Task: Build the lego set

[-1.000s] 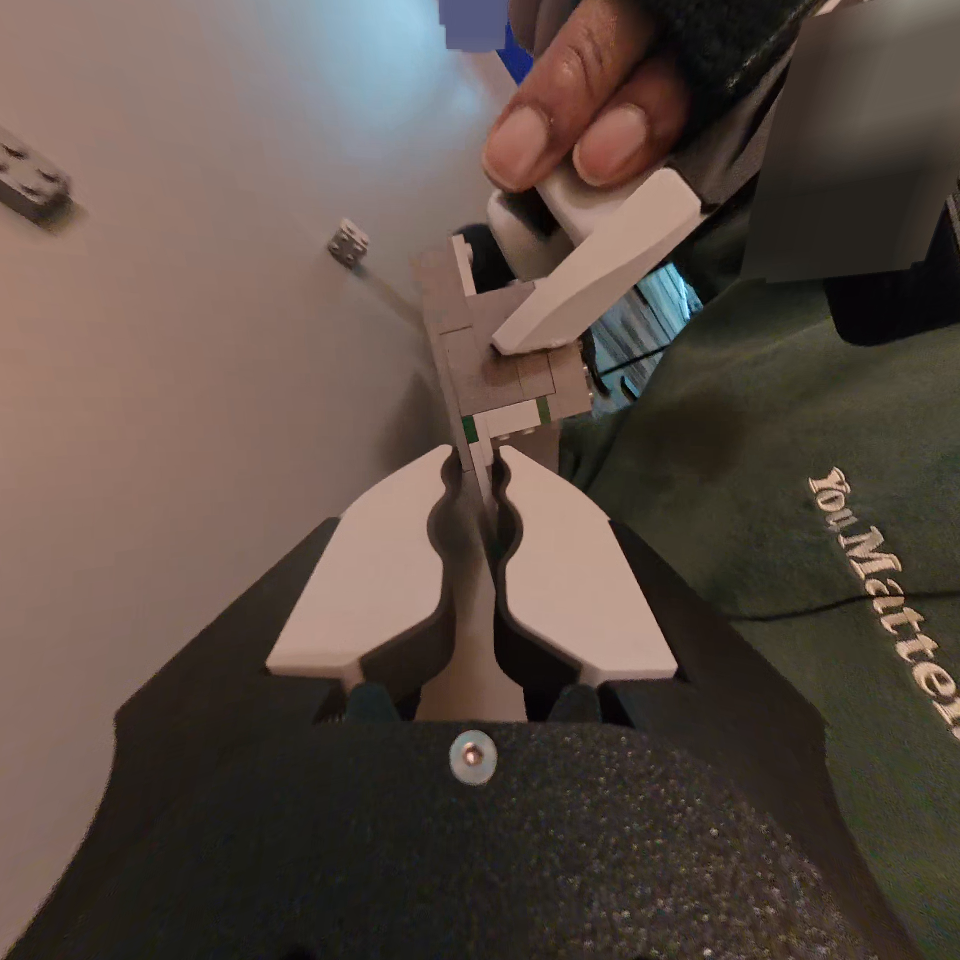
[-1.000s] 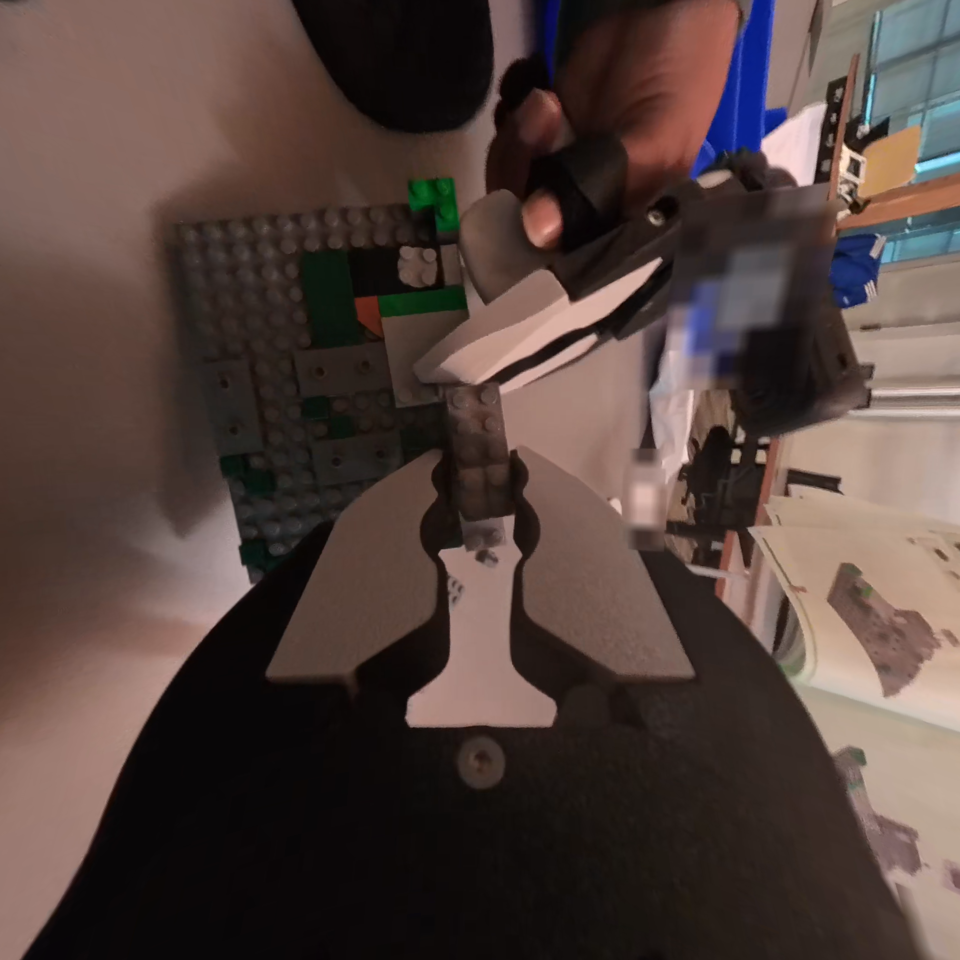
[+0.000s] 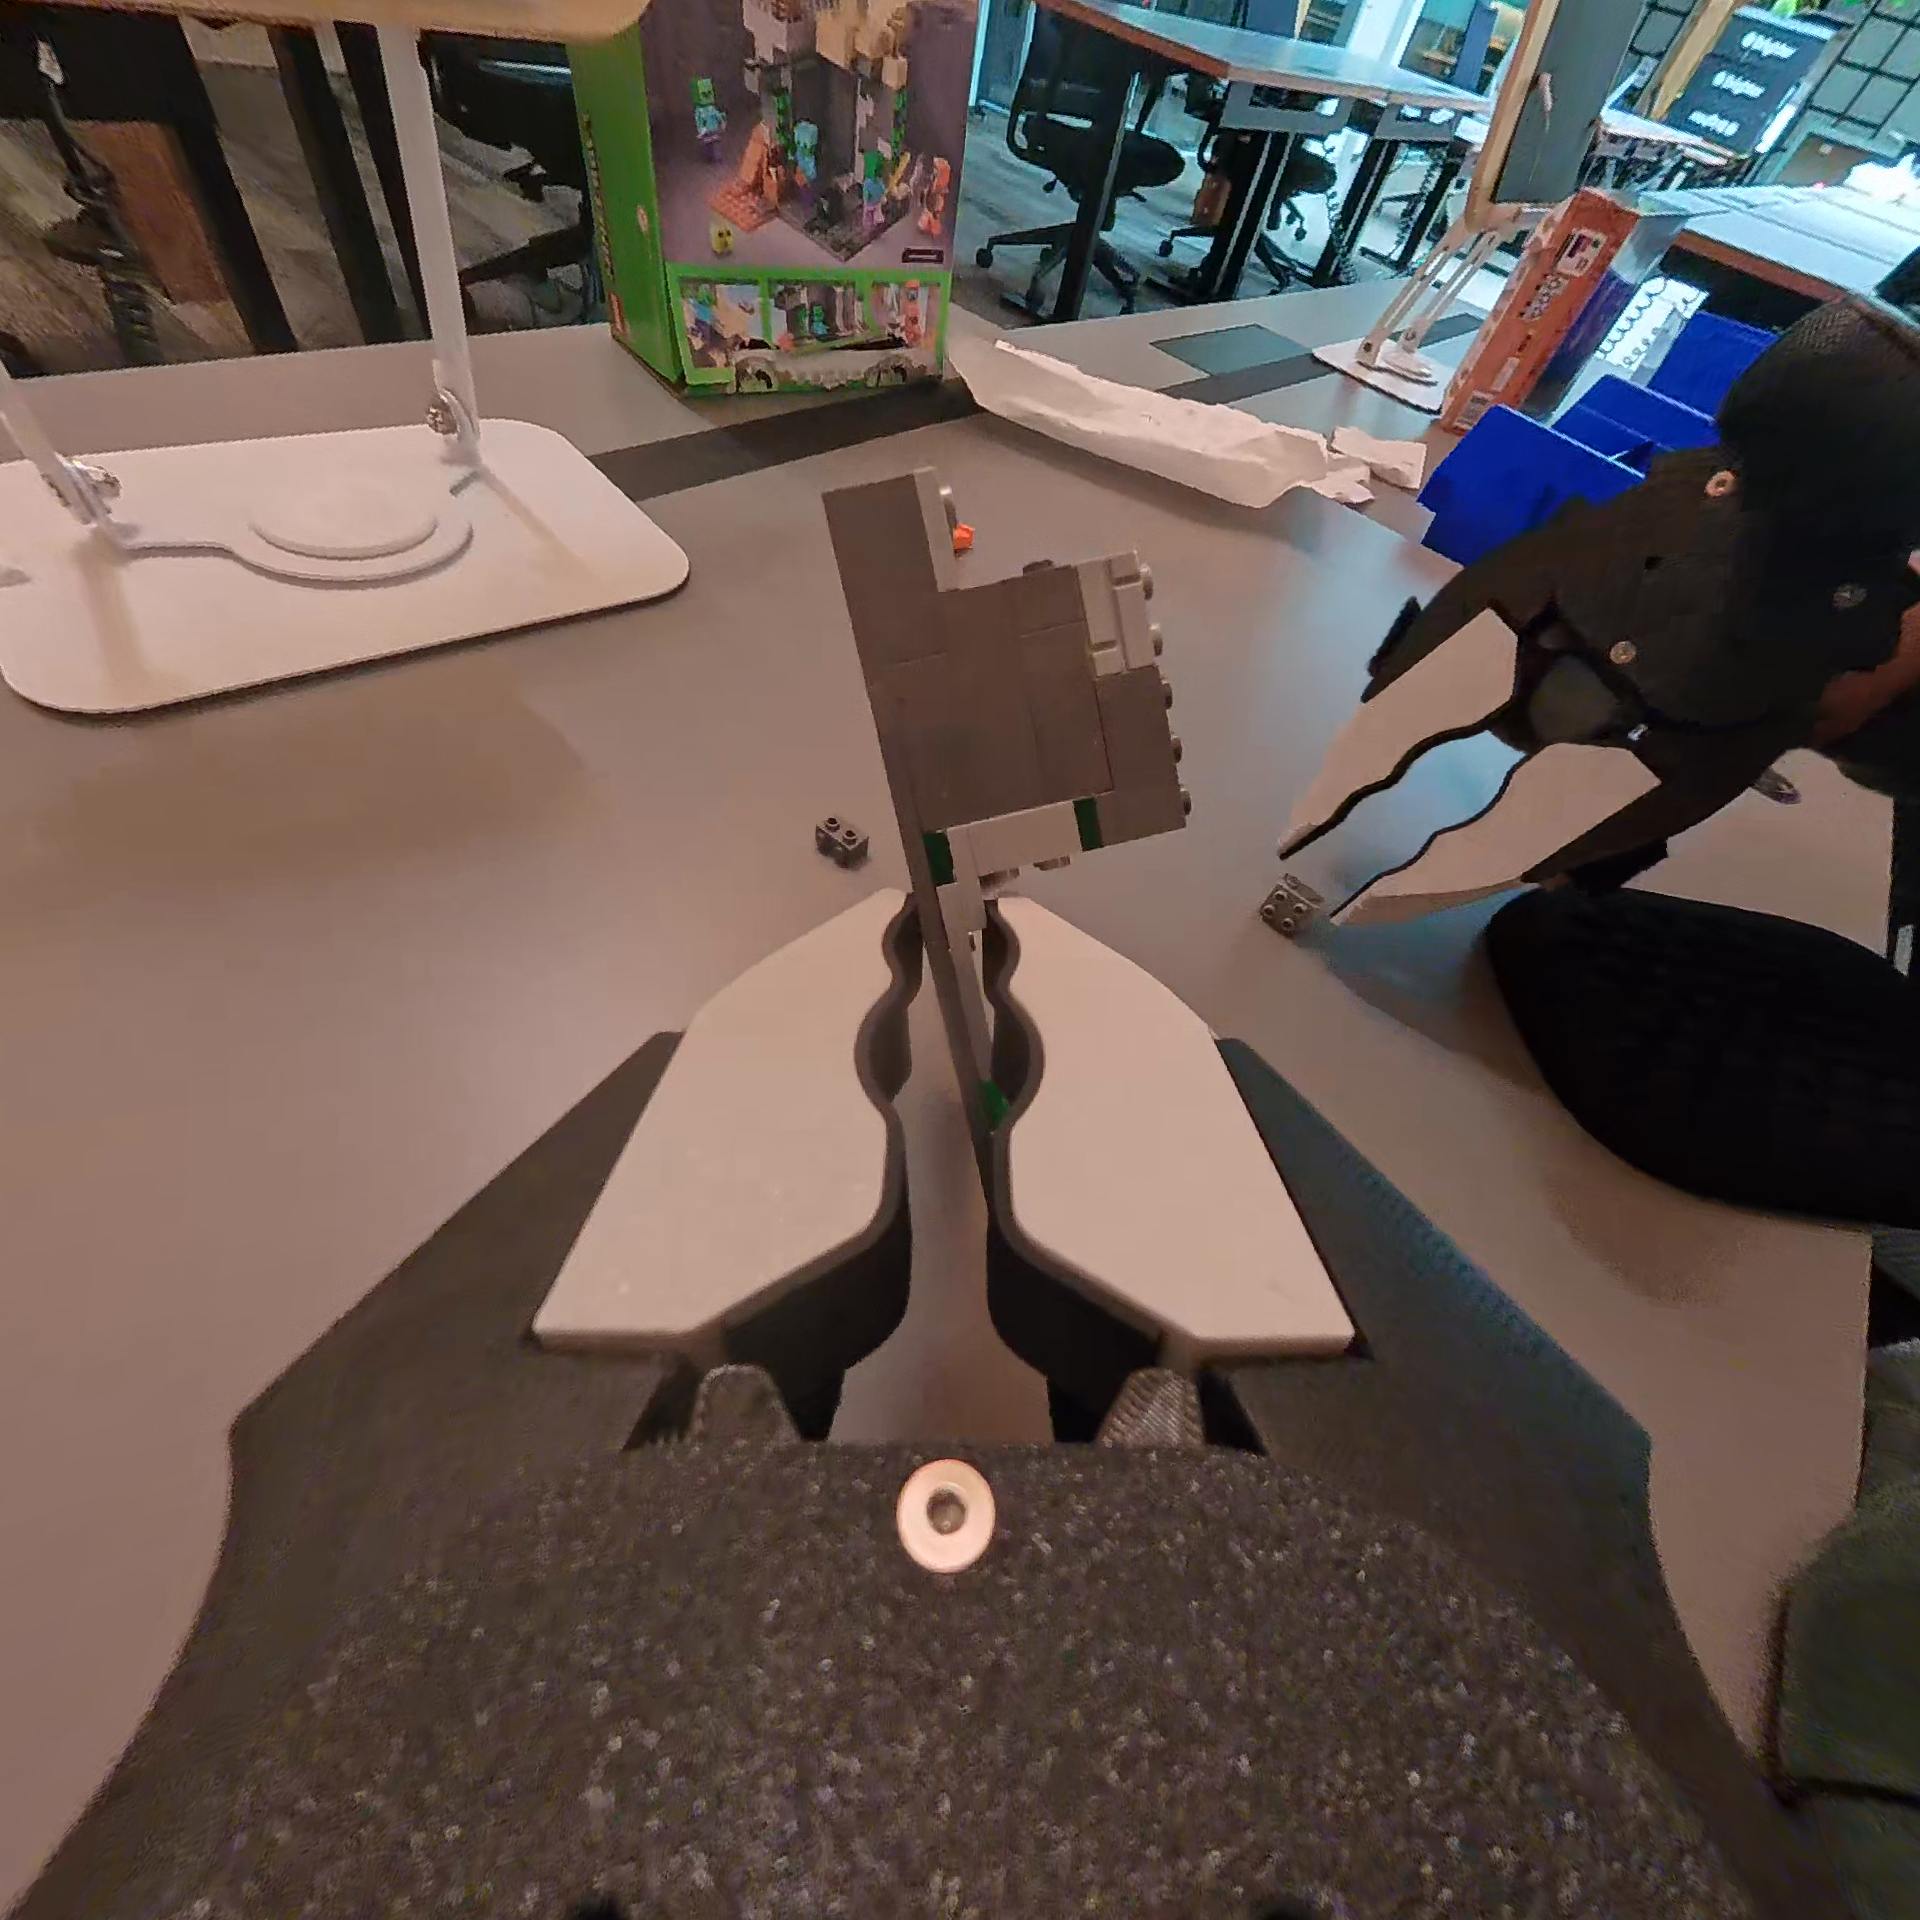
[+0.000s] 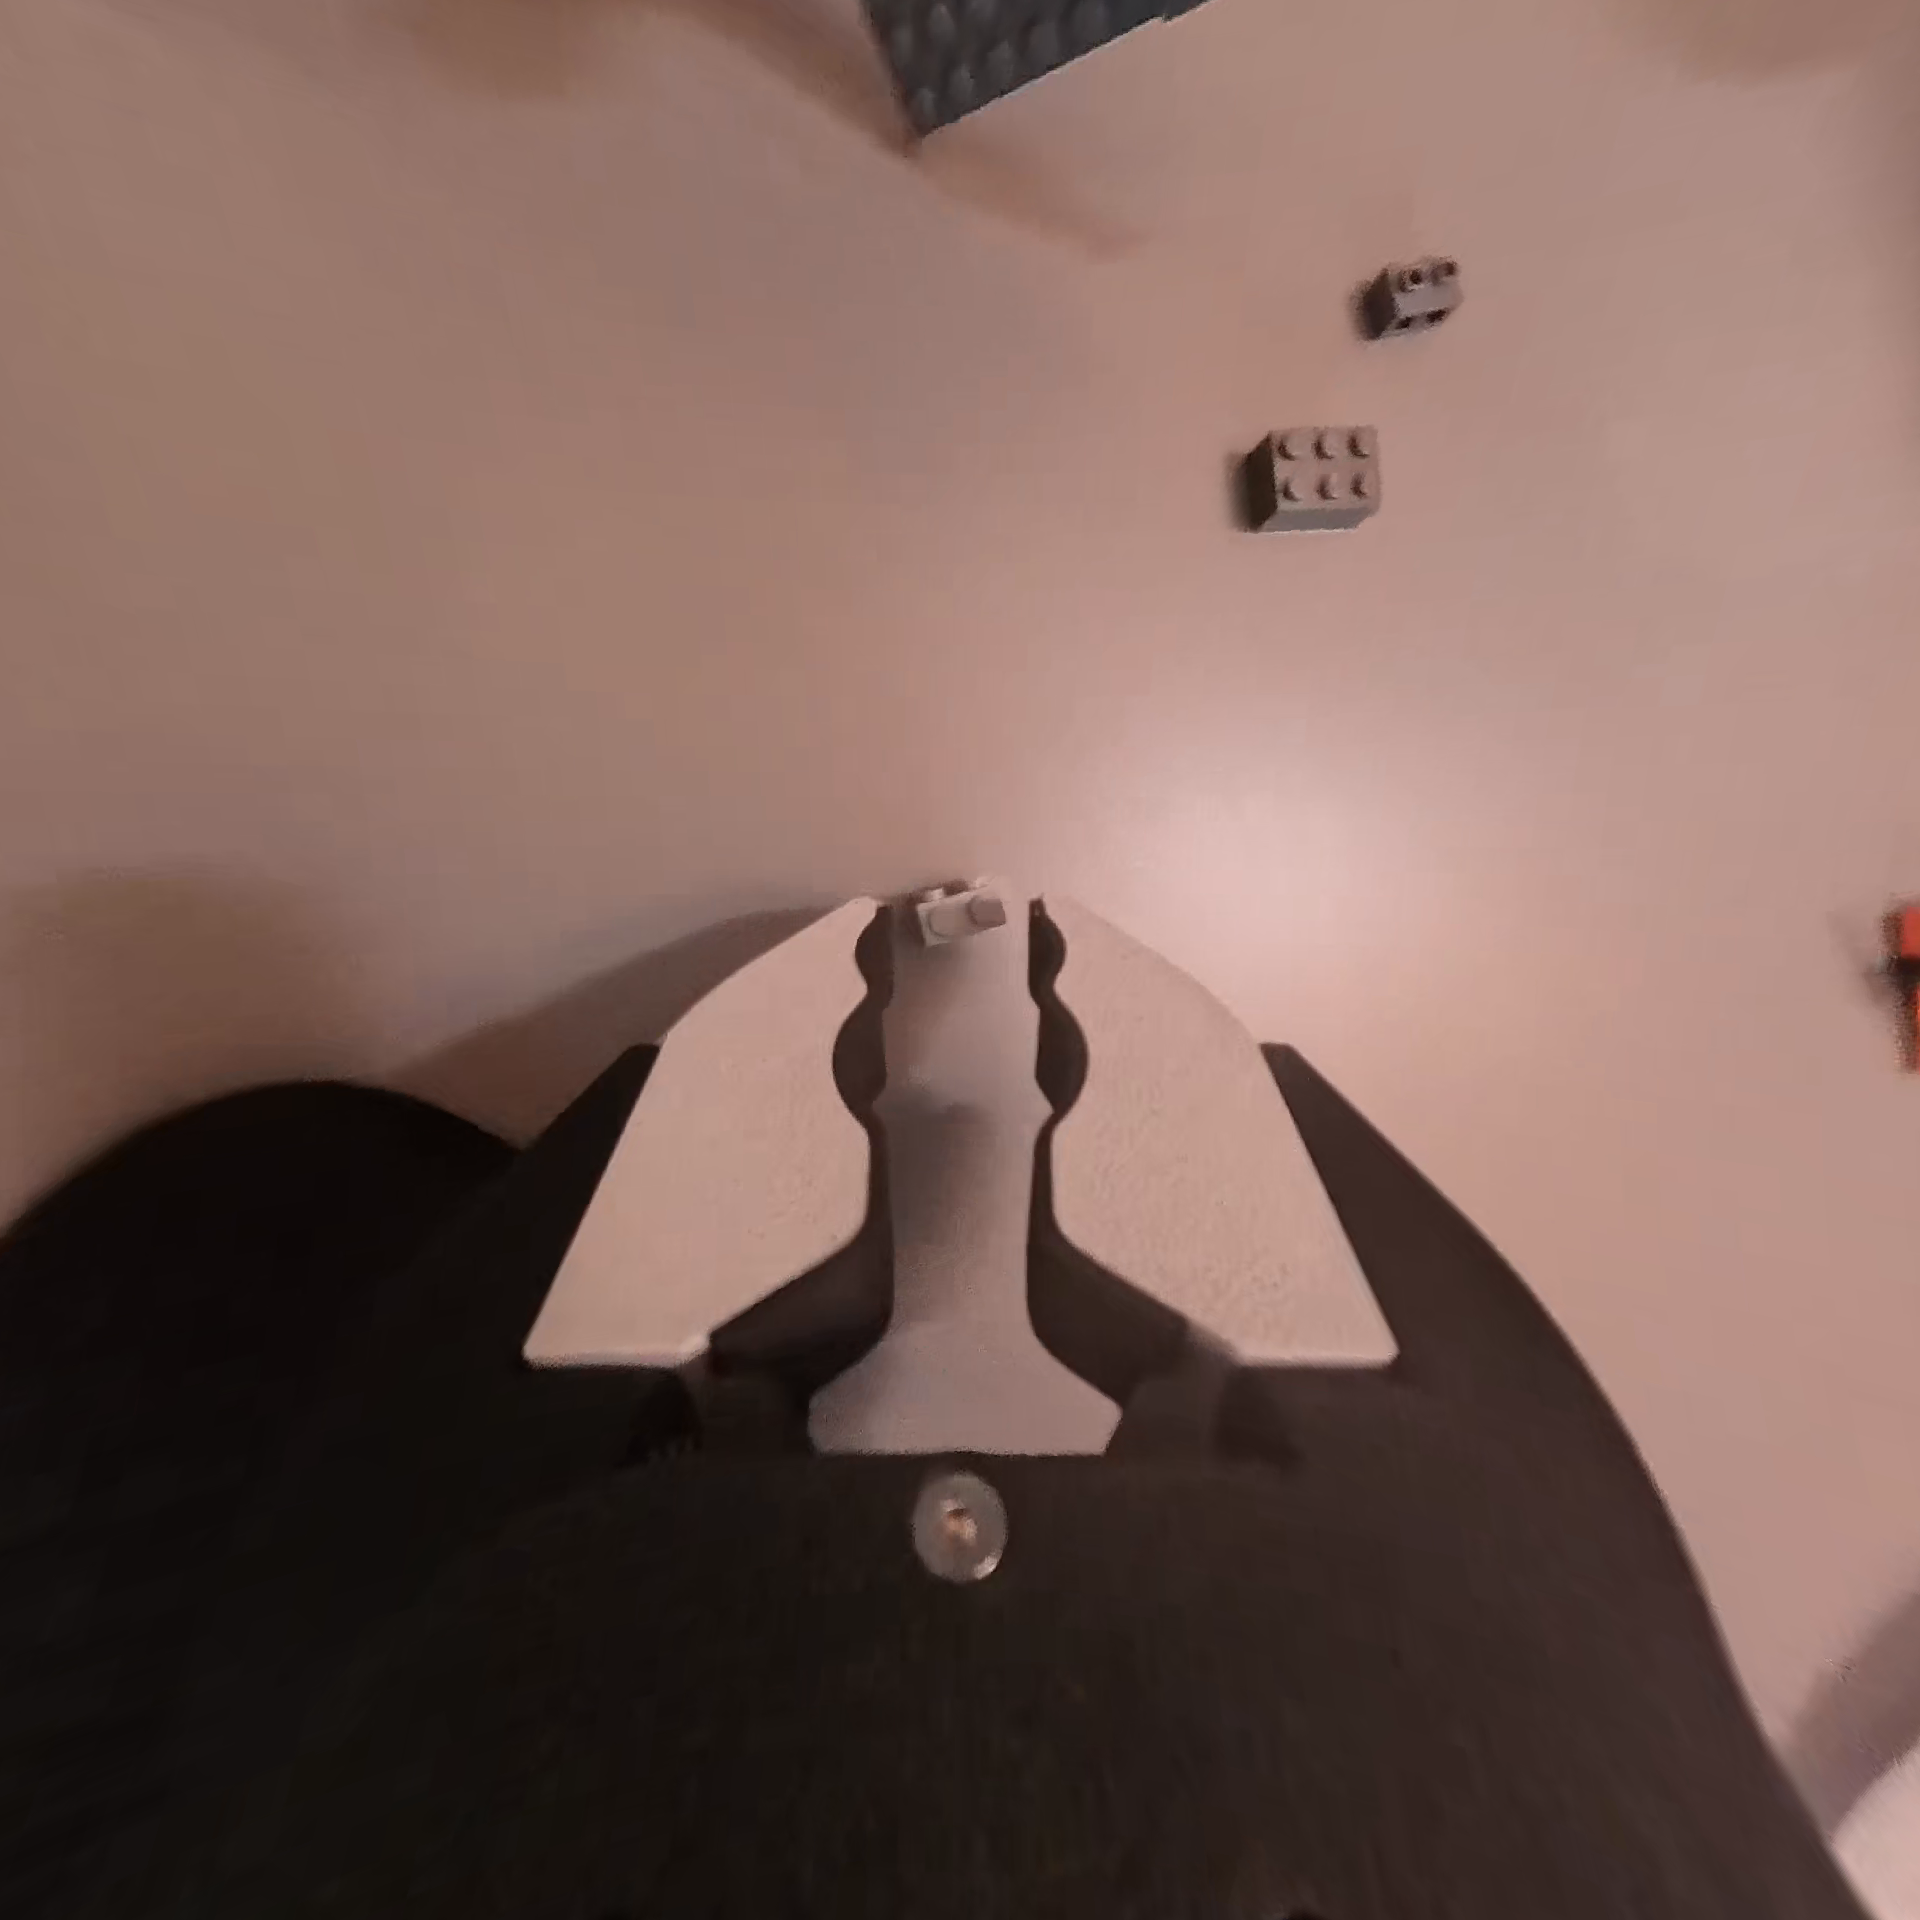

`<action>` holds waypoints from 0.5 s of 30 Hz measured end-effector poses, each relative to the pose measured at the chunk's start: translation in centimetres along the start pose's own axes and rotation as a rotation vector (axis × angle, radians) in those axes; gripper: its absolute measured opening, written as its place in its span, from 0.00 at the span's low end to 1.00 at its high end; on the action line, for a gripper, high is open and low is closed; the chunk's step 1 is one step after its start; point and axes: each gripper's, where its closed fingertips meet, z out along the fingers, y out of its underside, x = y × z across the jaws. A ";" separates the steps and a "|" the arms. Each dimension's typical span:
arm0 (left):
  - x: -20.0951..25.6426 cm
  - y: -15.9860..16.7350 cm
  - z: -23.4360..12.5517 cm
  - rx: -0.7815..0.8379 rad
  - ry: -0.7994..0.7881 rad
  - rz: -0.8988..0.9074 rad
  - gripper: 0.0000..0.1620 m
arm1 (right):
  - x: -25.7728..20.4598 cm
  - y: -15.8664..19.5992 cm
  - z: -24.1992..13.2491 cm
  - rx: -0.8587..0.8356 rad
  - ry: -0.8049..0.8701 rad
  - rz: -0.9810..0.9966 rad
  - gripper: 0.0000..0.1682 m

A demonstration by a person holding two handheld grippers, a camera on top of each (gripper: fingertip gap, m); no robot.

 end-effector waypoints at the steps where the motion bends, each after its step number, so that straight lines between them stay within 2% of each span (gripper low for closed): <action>1: 0.0 0.0 0.0 0.002 -0.003 0.005 0.06 | 0.0 0.1 0.1 -0.033 -0.015 -0.043 0.16; 6: 0.1 0.2 0.0 0.004 -0.004 0.010 0.06 | 0.3 0.7 0.3 -0.214 -0.064 -0.210 0.16; 15: 0.0 0.3 -0.2 0.007 -0.008 0.003 0.06 | -0.2 0.9 1.1 -0.271 -0.139 -0.215 0.15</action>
